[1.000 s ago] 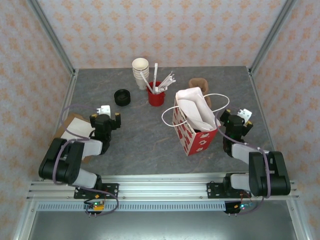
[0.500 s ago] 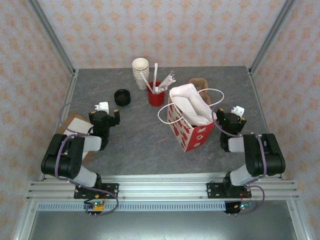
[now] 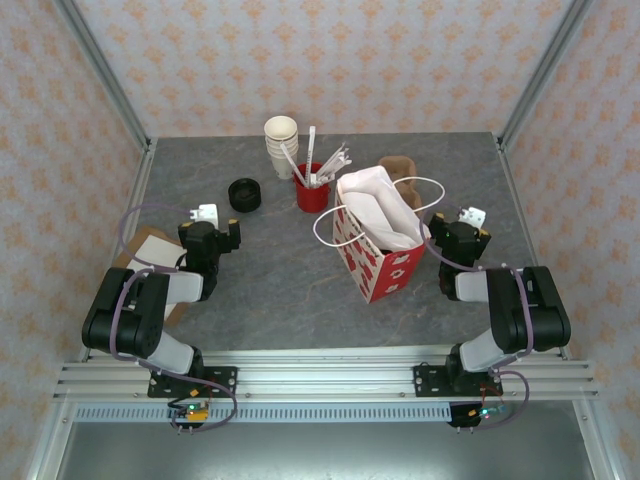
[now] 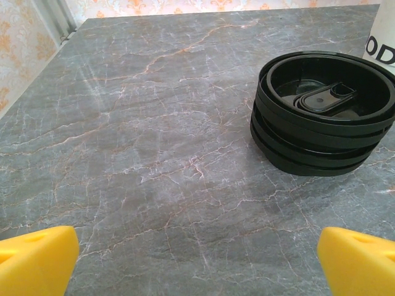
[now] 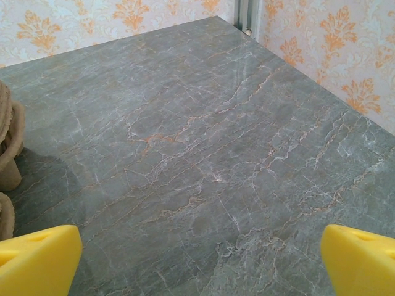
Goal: Pack the takeout coffee
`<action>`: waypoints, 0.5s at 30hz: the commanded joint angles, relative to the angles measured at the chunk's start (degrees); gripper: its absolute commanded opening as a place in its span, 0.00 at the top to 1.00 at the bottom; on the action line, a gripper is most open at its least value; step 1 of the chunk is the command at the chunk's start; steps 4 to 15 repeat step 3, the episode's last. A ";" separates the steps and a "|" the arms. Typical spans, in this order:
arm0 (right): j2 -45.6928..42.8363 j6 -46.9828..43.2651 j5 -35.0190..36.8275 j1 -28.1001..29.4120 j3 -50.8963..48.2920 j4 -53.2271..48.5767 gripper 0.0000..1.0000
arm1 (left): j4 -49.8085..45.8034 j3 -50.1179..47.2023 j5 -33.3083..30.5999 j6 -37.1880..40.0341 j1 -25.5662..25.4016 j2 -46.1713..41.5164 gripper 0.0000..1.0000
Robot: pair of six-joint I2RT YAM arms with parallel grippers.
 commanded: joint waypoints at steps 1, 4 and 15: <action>0.55 -1.09 -1.04 0.48 1.31 -0.98 0.01 | 0.61 0.88 -0.31 -0.49 0.21 -0.32 0.00; 0.54 -1.12 -1.06 0.48 1.23 -0.98 0.01 | 0.61 0.88 -0.36 -0.41 0.21 -0.32 0.00; 0.54 -1.12 -1.06 0.48 1.23 -0.98 0.01 | 0.61 0.88 -0.36 -0.41 0.21 -0.32 0.00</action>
